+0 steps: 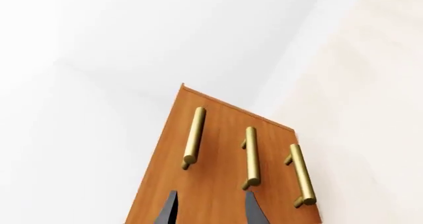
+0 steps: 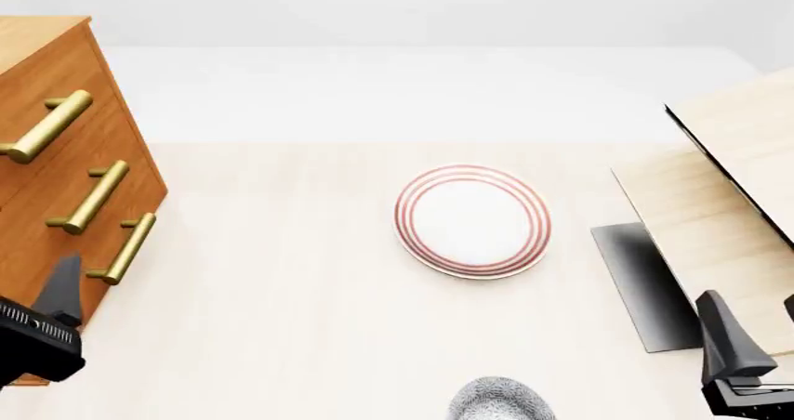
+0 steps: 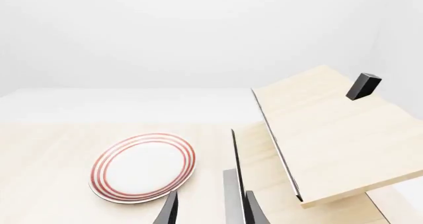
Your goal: Open the top drawer of the cabinet and put the bowl in it.
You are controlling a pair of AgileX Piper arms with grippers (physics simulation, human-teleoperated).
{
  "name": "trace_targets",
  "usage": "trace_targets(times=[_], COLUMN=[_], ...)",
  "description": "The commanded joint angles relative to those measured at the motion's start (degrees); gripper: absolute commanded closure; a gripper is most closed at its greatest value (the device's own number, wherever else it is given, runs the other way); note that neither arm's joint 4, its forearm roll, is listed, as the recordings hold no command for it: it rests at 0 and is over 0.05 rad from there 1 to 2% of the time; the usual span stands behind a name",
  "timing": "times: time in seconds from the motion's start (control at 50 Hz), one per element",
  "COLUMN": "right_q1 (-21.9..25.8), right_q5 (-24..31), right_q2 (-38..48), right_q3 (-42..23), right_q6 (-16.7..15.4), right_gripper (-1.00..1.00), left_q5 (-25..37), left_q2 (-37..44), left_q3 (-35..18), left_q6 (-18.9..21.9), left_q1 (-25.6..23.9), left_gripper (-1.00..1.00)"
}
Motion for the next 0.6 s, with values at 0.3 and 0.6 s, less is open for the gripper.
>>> trace_targets(times=[0.3,0.6], right_q1=[-0.01,-0.02], right_q5=[0.18,0.17], right_q2=[-0.25,-0.22], right_q3=[0.04,0.04], right_q6=[0.01,0.02], right_gripper=[-1.00,-1.00], left_q5=[-9.45,-13.37], left_q2=[9.62,16.29], left_q3=[-2.99,-5.96], left_q6=[10.22,12.67], left_q1=[0.97,1.98], left_gripper=[-1.00,-1.00])
